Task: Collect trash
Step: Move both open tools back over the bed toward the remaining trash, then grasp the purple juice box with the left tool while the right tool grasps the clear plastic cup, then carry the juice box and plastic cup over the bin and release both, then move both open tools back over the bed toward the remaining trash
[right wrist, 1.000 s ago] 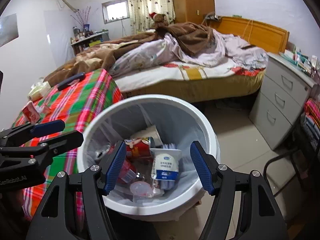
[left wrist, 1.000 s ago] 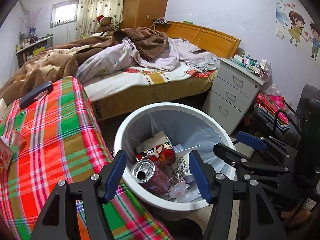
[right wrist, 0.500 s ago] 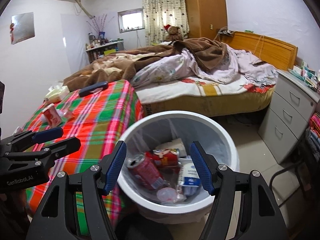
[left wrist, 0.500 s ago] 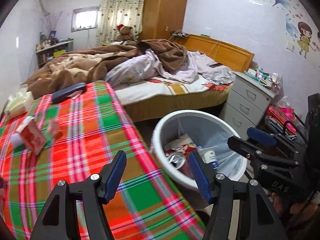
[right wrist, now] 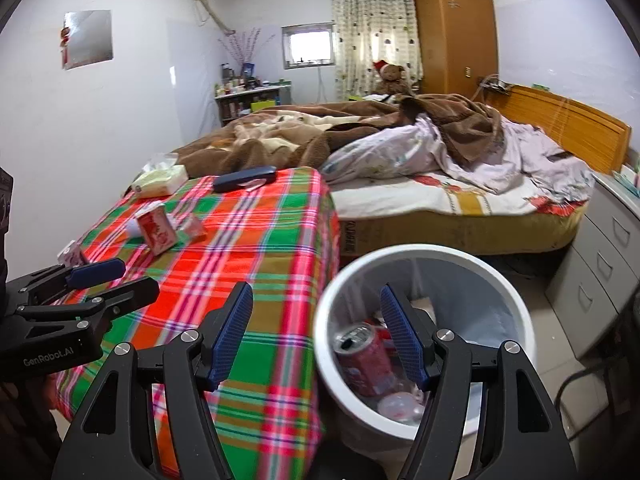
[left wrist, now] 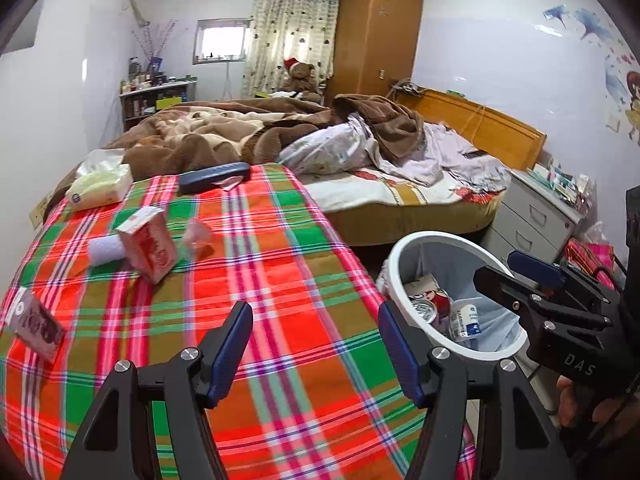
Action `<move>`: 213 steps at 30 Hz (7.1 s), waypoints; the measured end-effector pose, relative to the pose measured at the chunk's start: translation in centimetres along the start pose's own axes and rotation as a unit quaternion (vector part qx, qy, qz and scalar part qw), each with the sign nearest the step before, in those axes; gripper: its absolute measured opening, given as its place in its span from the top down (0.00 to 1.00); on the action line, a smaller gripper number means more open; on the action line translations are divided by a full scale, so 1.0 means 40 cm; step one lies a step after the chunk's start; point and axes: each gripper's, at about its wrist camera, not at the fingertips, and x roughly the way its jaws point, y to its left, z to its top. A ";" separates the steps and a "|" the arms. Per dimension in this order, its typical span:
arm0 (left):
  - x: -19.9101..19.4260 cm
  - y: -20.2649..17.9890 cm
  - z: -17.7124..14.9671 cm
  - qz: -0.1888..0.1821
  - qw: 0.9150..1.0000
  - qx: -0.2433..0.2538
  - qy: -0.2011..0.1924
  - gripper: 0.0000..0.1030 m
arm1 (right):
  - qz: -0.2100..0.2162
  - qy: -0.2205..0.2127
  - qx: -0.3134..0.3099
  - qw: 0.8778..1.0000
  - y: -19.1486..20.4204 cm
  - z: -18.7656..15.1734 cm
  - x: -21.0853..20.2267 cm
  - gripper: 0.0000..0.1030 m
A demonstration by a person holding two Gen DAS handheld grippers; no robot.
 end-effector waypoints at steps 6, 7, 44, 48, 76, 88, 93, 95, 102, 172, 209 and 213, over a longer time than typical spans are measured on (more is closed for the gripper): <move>-0.020 0.074 -0.010 0.036 0.999 -0.021 -0.004 0.37 | 0.029 0.000 -0.014 0.999 0.046 0.016 0.031 0.34; -0.023 0.095 -0.012 0.043 0.999 -0.027 -0.004 0.37 | 0.036 0.003 -0.016 0.999 0.055 0.019 0.042 0.34; -0.047 0.562 -0.078 0.221 0.963 -0.152 -0.011 0.34 | 0.108 0.107 -0.027 0.988 0.305 0.101 0.383 0.34; -0.086 0.564 -0.090 0.238 0.958 -0.154 -0.036 0.31 | 0.111 0.114 -0.027 0.987 0.317 0.097 0.393 0.34; 0.065 0.680 -0.074 0.186 0.966 -0.177 0.010 0.28 | 0.112 0.159 0.037 0.980 0.354 0.134 0.547 0.36; 0.063 0.673 -0.071 0.180 0.968 -0.176 0.006 0.36 | 0.115 0.151 0.028 0.981 0.362 0.134 0.545 0.47; 0.055 0.660 -0.069 0.181 0.968 -0.172 0.005 0.36 | 0.117 0.143 0.028 0.982 0.355 0.134 0.522 0.47; 0.052 0.652 -0.069 0.179 0.969 -0.171 0.005 0.36 | 0.118 0.140 0.026 0.983 0.351 0.132 0.509 0.47; 0.020 0.607 -0.057 0.174 0.971 -0.162 -0.004 0.36 | 0.128 0.129 0.031 0.983 0.325 0.127 0.451 0.47; 0.274 -0.371 0.054 -0.113 0.989 0.082 0.051 0.36 | -0.086 0.108 0.118 0.983 -0.328 -0.076 0.088 0.47; 0.134 -0.141 0.051 -0.042 0.999 0.021 0.002 0.27 | -0.040 0.055 0.088 0.994 -0.170 -0.021 0.071 0.34; 0.100 -0.090 0.047 -0.010 1.000 0.015 -0.008 0.27 | -0.027 0.049 0.078 0.995 -0.132 -0.011 0.078 0.34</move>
